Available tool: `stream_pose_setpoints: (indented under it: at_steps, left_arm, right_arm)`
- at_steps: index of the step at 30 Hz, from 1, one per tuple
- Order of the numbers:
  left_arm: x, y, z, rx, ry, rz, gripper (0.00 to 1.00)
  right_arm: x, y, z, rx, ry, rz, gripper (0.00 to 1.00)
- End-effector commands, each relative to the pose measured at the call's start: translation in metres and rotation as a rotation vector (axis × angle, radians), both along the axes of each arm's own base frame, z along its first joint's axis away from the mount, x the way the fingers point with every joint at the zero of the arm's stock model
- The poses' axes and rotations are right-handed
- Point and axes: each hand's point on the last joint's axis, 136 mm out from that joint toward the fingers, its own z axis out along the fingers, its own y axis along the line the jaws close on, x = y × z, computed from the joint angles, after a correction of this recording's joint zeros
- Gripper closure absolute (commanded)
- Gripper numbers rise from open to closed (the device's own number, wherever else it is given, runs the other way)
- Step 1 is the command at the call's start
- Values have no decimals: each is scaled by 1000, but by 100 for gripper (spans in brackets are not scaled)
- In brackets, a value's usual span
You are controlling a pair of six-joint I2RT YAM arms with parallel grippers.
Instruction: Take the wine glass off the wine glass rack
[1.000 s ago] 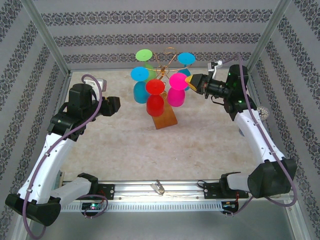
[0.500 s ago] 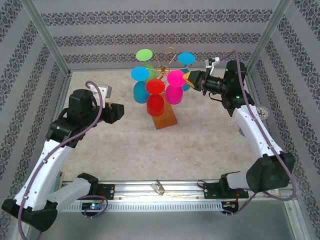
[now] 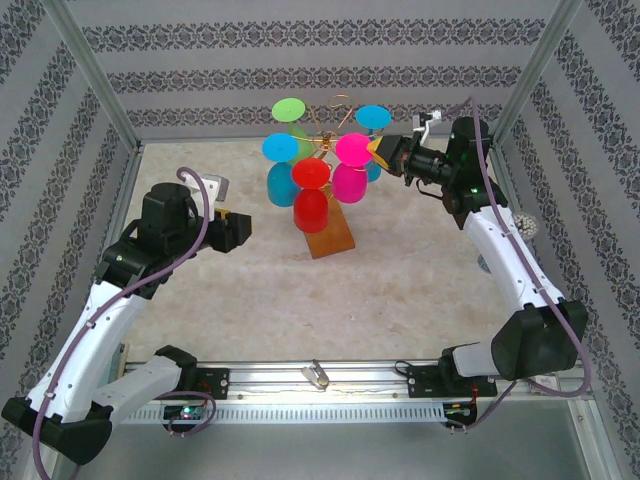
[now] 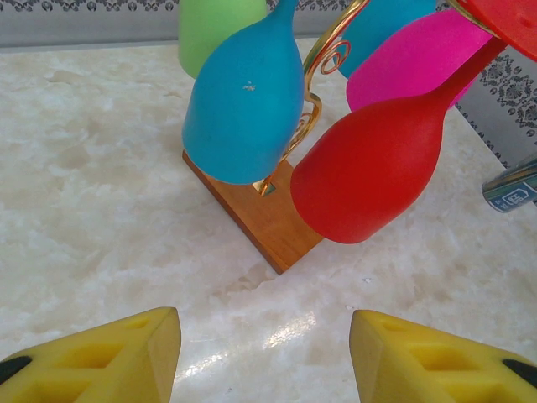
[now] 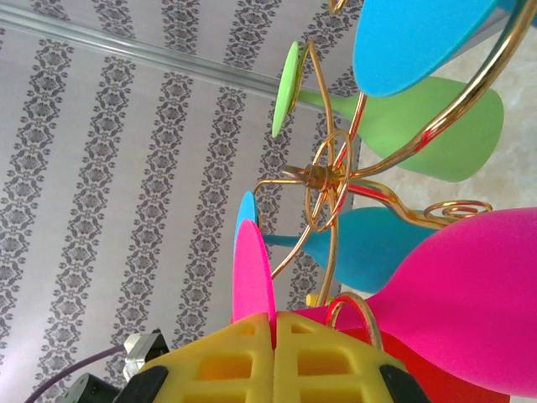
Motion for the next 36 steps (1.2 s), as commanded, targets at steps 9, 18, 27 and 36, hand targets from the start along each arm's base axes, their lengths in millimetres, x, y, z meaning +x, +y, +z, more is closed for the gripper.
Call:
stream_pose_setpoints:
  at_steps: [9,18,27,36]
  left_arm:
    - [-11,0,3,14,-32,-17,44]
    - [-12,-1,2,21,-34,-15,44]
    - [-12,0,3,27,-37,-9,43]
    - [-17,-1,1,38,-14,-14,43]
  right_arm:
    - [17,-20,16,34,-26,-95,100]
    - [26,-30,12,50,-3,-131,100]
    - [26,-50,6,49,8,-174,100]
    - [10,-77,-11,33,25,-217,100]
